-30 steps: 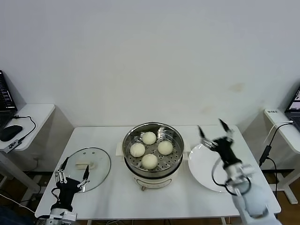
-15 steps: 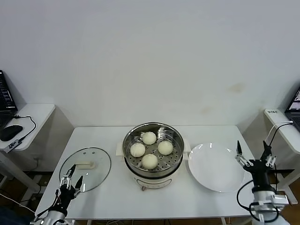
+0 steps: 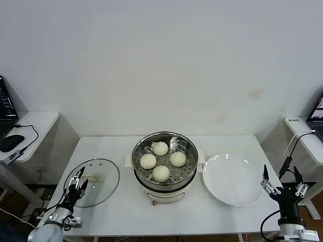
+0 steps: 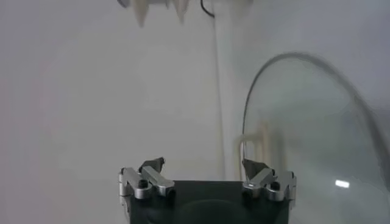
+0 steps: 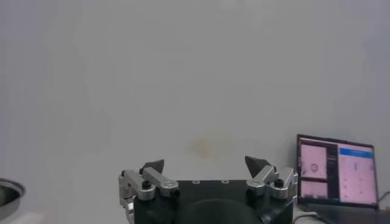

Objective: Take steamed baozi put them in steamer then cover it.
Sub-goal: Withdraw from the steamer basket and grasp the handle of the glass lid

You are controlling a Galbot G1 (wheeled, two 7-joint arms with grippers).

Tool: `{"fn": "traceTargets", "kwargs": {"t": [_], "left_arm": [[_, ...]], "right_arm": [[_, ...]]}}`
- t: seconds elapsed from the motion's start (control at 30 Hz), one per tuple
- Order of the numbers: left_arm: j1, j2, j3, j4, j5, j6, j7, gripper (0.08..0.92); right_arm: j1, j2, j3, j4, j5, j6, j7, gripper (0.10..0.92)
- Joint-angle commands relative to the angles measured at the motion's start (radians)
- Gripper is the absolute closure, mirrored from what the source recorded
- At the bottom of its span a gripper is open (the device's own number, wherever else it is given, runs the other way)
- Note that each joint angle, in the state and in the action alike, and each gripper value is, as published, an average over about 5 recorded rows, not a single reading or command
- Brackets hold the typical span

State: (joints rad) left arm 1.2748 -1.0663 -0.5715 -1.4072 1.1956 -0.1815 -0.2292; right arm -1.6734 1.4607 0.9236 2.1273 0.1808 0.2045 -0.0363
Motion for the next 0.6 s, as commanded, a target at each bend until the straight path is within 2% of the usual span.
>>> {"fn": "traceTargets", "kwargs": {"t": [0.03, 0.37, 0.6], "left_arm": [[-0.144, 0.017, 0.052, 0.175, 0.018, -0.011, -0.012, 0.177], [-0.176, 0.027, 0.072, 0.147, 0.010, 0.001, 0.010, 0.177], [-0.218, 0.019, 0.090, 0.197, 0.003, 0.001, 0.010, 0.177]], "right_arm": [[-0.046, 0.024, 0.014, 0.022, -0.014, 0.009, 0.004, 0.203], [-0.047, 0.034, -0.004, -0.008, -0.025, 0.026, 0.004, 0.203], [-0.044, 0.033, -0.006, -0.009, -0.024, 0.026, 0.004, 0.203]]}}
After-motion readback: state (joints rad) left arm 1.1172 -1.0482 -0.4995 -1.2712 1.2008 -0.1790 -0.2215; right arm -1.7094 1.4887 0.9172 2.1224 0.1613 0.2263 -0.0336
